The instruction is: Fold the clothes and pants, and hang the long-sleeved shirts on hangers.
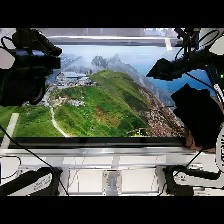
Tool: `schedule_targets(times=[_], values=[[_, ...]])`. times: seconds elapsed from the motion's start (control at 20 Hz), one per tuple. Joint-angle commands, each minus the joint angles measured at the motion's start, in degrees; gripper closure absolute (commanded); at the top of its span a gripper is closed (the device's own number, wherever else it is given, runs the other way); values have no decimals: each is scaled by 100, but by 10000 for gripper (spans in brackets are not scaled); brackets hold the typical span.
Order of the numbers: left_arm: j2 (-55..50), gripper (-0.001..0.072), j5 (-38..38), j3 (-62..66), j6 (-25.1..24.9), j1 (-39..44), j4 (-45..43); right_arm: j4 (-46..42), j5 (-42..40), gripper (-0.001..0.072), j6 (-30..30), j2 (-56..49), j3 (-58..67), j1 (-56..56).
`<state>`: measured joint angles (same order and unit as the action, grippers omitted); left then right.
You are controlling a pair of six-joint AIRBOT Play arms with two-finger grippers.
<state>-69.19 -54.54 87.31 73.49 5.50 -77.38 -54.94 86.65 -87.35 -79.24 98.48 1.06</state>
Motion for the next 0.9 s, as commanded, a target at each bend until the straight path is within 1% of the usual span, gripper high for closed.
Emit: schedule_targets(times=[0.0, 0.05, 0.1, 0.15, 0.2, 0.25, 0.3, 0.35, 0.4, 0.45, 0.5, 0.6, 0.65, 0.7, 0.75, 0.8, 0.85], values=[[-13, 655, 420, -2, 79, -2, -46, -26, -127, 305, -2, -2, 7, 4], [-20, 655, 446, -2, 59, -13, -236, -50, -125, 305, -2, -2, 7, 4], [-17, 630, 437, -2, 85, -44, -640, -61, -120, 305, -2, -2, 7, 4], [-17, 504, 420, -2, 409, -122, -1185, -66, -116, 305, -2, -2, 7, 4], [-17, 316, 411, -2, 935, -280, -1950, -66, -118, 305, -2, -2, 7, 4], [-17, 220, 407, -2, 1620, -540, -2695, -66, -122, 305, -2, -2, 7, 4], [-17, 186, 402, -2, 2170, -955, -3355, -66, -164, 305, -2, -2, 7, 4], [-26, 185, 426, -2, 2590, -1475, -3606, -66, -293, 305, -4, -2, 9, 4], [-63, 185, 437, -2, 2872, -2149, -3567, -66, -413, 305, -4, -2, 7, 4], [-146, 185, 396, -2, 3071, -2820, -3314, -70, -514, 305, -2, -2, 7, 4], [-293, 185, 321, -2, 3136, -3558, -2739, -74, -605, 305, -2, -2, 7, 4], [-739, 183, 251, -2, 3058, -4802, -1196, -74, -859, 305, -2, -4, 7, 7], [-1023, 177, 304, -2, 2900, -5274, -400, -74, -966, 305, -2, -4, 7, 7], [-1311, 107, 350, -2, 2496, -5602, 286, -72, -1038, 304, -2, -4, 7, 7], [-1615, 49, 363, -2, 1978, -5849, 896, -72, -1078, 303, -4, -4, 7, 7], [-1917, 6, 363, -2, 1517, -6026, 1342, -70, -1088, 302, -7, -4, 7, 7], [-2184, 6, 363, -2, 1167, -6124, 1670, -70, -1095, 285, -7, -4, 7, 7]])
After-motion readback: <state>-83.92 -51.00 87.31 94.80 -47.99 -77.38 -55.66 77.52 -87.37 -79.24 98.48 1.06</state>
